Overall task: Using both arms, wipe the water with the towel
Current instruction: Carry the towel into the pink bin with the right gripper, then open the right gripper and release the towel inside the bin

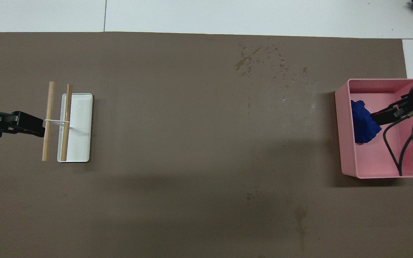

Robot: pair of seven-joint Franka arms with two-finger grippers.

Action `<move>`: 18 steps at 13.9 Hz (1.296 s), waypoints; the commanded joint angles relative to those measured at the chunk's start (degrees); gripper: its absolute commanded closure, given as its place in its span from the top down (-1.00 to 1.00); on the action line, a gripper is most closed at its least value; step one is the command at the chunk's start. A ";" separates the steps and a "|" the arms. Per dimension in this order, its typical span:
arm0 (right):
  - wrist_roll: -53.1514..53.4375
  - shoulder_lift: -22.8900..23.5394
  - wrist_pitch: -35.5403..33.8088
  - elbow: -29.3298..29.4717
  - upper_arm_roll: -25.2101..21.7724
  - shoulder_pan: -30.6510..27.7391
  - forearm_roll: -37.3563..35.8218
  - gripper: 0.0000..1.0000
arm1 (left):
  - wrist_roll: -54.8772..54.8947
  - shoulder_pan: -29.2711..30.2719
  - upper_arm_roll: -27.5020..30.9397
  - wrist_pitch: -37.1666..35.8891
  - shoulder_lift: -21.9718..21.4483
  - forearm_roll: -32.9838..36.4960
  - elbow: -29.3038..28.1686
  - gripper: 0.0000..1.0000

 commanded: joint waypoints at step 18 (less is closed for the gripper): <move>16.20 -1.67 -12.39 9.70 -4.62 13.29 2.82 1.00 | -0.04 0.36 -0.30 -0.79 -0.45 0.42 -0.37 1.00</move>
